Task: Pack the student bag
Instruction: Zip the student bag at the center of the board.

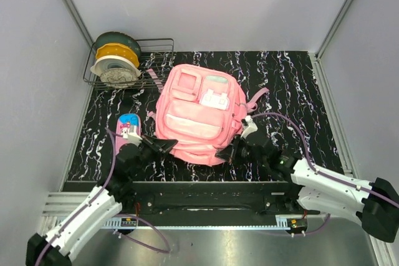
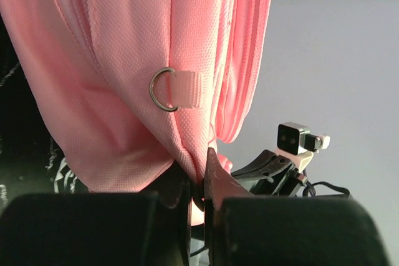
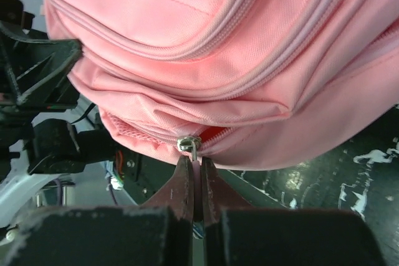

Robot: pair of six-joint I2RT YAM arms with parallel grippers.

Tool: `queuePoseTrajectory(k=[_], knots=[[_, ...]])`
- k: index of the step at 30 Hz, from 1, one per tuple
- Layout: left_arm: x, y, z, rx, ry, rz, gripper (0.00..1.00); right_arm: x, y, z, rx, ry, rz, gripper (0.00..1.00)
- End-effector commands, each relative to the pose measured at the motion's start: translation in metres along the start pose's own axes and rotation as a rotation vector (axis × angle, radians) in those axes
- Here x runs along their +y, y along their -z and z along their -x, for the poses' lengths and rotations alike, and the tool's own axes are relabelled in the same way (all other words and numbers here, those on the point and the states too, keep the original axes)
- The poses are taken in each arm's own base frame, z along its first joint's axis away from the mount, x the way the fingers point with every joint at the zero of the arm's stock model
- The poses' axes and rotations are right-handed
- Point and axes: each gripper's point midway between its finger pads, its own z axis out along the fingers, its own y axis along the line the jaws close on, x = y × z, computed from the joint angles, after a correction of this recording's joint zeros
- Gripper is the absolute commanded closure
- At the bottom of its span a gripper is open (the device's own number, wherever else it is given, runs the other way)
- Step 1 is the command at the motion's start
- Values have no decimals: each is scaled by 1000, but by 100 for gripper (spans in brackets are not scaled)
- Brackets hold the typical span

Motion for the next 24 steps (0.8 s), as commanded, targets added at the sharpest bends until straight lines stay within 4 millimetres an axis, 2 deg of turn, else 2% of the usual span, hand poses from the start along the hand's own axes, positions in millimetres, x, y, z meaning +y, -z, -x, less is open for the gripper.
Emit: queuePoseTrajectory(k=[1,2,3,4,5,6,7,8,9,10,13,15,17,18,19,20,21,22,23,24], knots=[[-1,7,54,-169,-84,20,100,-78,4,1,-29,28,-318,100],[1,7,59,-177,-123,39,100,-77,4,1,-23,28,-315,100],[-11,8,59,-168,-155,23,100,-76,4,0,-18,30,-313,100],[-13,8,62,-167,-175,31,100,-74,4,-1,-11,30,-303,100],[-7,2,60,-138,-208,71,100,-75,4,-6,9,23,-297,100],[-22,0,56,-103,-231,35,100,-74,3,-9,17,15,-285,100],[-21,-4,53,-76,-245,48,100,-74,1,-12,25,5,-275,100],[-10,-12,50,-37,-258,93,93,-73,0,-19,49,-7,-253,100],[-21,-16,43,15,-276,50,83,-73,-1,-23,69,-11,-245,100],[-14,-21,40,50,-295,82,78,-71,-1,-26,88,-8,-237,100],[-25,-24,31,107,-339,49,48,-75,0,-32,112,-2,-258,100],[-35,-23,30,125,-395,34,43,-78,0,-34,113,-11,-263,100],[-35,-19,28,145,-431,58,39,-77,-3,-33,106,-26,-258,100],[-40,-16,29,141,-444,66,33,-78,-4,-34,111,-32,-265,99],[-47,-13,24,144,-463,49,30,-77,-5,-34,111,-33,-265,93],[-51,-11,23,142,-474,41,29,-70,-5,-35,130,-33,-239,77],[-55,-10,22,142,-479,39,29,-66,-3,-33,125,-30,-230,73],[-57,-8,18,155,-487,34,28,-63,-1,-28,107,-40,-227,68],[-59,-8,16,160,-491,36,28,-65,4,-22,78,-46,-255,57],[-62,-7,16,153,-497,43,28,-58,12,-11,30,-49,-243,48]])
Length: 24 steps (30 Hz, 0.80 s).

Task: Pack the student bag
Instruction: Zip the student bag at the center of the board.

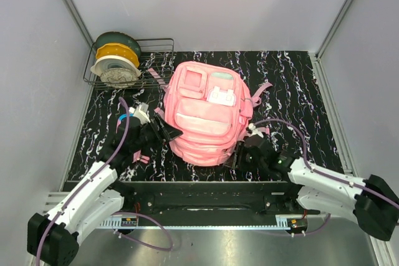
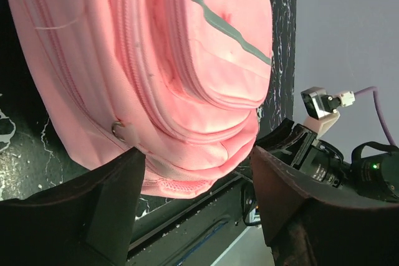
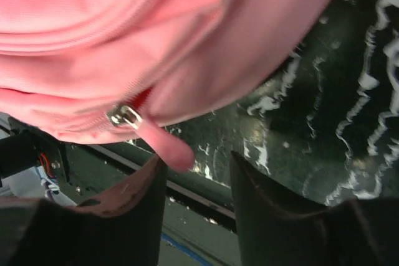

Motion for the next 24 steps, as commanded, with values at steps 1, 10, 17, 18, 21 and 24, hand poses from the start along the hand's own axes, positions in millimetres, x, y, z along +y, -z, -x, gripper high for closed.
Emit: queuePoseTrajectory(k=[1,10,17,18,21,24], knots=[[-42,12,22,-83,-123,-80,28,1,29,26,-113,-33,-53,42],[-30,21,21,-97,-152,-9,27,-16,87,89,-381,-167,-177,16],[-28,22,16,-82,-149,-18,25,-10,38,126,-334,-175,-142,39],[-28,22,15,-78,-148,-21,25,-7,37,130,-339,-156,-130,43],[-32,23,13,-76,-142,-45,25,1,27,138,-331,-140,-117,47],[-32,25,13,-82,-141,-54,25,9,14,134,-282,-164,-79,43]])
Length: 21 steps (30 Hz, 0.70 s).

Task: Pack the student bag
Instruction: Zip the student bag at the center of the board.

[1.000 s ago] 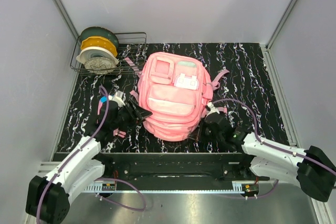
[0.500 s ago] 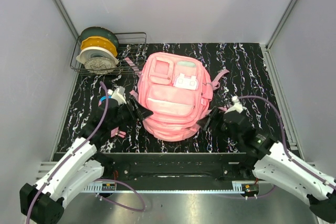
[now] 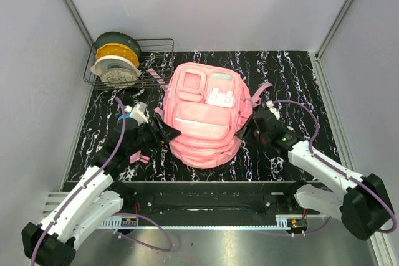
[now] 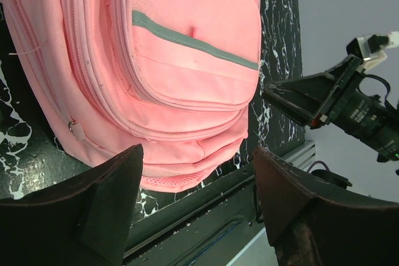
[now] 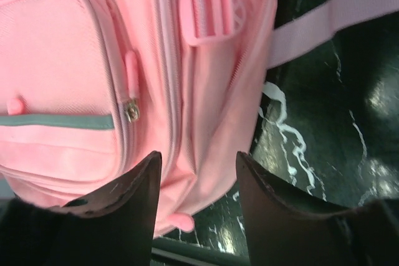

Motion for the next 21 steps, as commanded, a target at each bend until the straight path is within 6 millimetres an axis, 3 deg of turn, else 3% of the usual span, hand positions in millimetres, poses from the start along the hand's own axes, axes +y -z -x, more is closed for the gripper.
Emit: queuePoseTrajectory(k=[1,4,14,21], knots=[[-17,7,9,-40,-20,-65,25,42,-7,11,4,-9,147,41],[-17,7,7,-39,-4,-69,25,36,-16,-2,55,-33,128,41],[-20,3,-4,-19,-9,-70,24,39,-22,-14,106,-50,172,51],[-25,2,-6,-15,-12,-79,24,22,-16,-15,62,-57,143,47]])
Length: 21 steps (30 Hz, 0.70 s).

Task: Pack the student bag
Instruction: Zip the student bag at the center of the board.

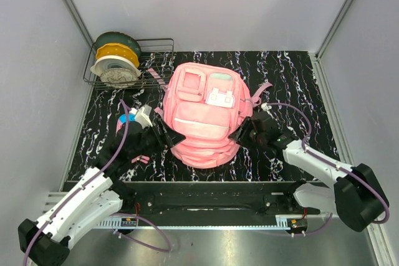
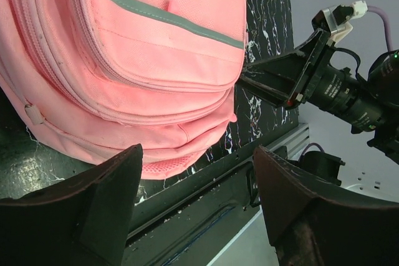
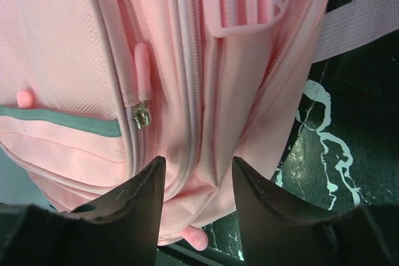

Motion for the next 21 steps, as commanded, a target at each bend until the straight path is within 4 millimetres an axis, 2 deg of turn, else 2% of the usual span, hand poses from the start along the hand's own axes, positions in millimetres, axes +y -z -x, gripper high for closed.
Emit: queuePoseTrajectory(k=[1,5,11,15,16,18,19,21], knots=[[-10,-2,11,-50,-2,-31,24,-2,8,5,-49,-8,18,47],[-9,-4,10,-47,-4,-29,24,-3,3,3,-35,12,23,48],[-16,-6,6,-36,1,-52,24,11,-8,5,-32,29,81,54],[-19,-8,-5,-21,29,-57,24,20,-6,8,-33,31,103,80],[-16,-10,-10,-20,38,-55,24,24,-1,11,-46,32,117,93],[-15,-9,-15,-31,80,-51,24,29,5,16,-71,34,132,99],[-10,-11,-21,-30,93,-43,24,34,14,20,-87,40,153,100],[-12,-9,-27,-45,129,-46,24,40,24,24,-108,47,167,100]])
